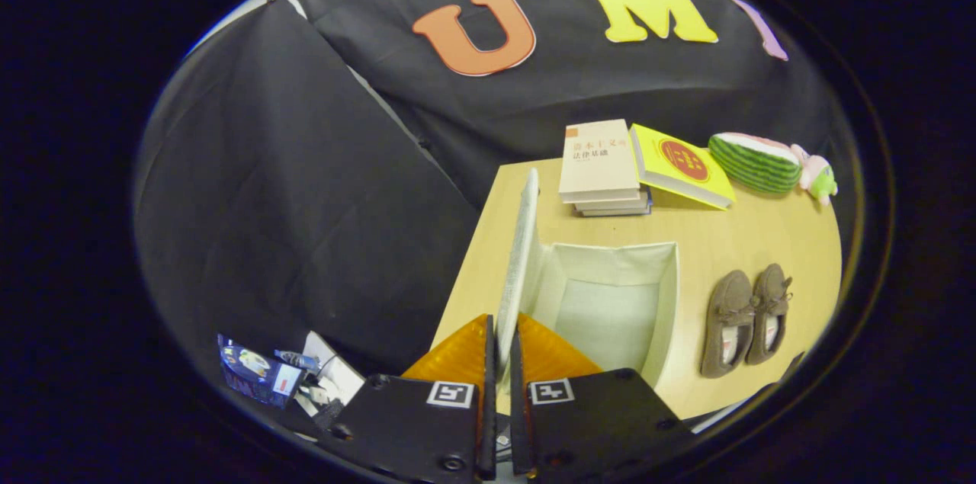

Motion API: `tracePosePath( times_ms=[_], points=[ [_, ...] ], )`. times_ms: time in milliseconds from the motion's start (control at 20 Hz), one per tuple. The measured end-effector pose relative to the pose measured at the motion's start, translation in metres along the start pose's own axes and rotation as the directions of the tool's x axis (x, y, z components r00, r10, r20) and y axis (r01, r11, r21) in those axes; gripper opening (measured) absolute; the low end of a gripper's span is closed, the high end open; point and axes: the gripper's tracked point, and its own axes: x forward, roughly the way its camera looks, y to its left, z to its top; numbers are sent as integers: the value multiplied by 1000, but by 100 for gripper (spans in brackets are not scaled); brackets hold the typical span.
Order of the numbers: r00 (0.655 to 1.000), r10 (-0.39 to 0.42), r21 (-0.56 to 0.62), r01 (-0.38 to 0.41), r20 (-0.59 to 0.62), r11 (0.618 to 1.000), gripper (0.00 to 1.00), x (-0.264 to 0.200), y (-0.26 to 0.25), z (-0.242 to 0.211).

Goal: Open the storage box then place both shoes into the box .Put the left shoe in first, then the right shoe, with the right side of both shoes facing outward in a uniform manner.

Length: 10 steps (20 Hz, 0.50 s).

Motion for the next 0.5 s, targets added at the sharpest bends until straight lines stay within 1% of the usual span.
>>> tracePosePath(
  times_ms=[100,200,300,350,400,450,500],
  points=[
    [999,-5,11,5,-35,1000,17,7,16,-11],
    [998,-35,39,37,-44,999,25,12,23,-20],
    [997,-65,25,67,-49,997,33,15,21,-27],
    [994,-92,1,92,-55,996,42,13,17,-30],
    [990,-131,-29,129,-58,991,48,9,11,-34],
    [987,-160,-63,158,-27,985,49,9,6,-29],
    [985,-173,-98,172,2,980,50,4,7,-23]
  ],
)
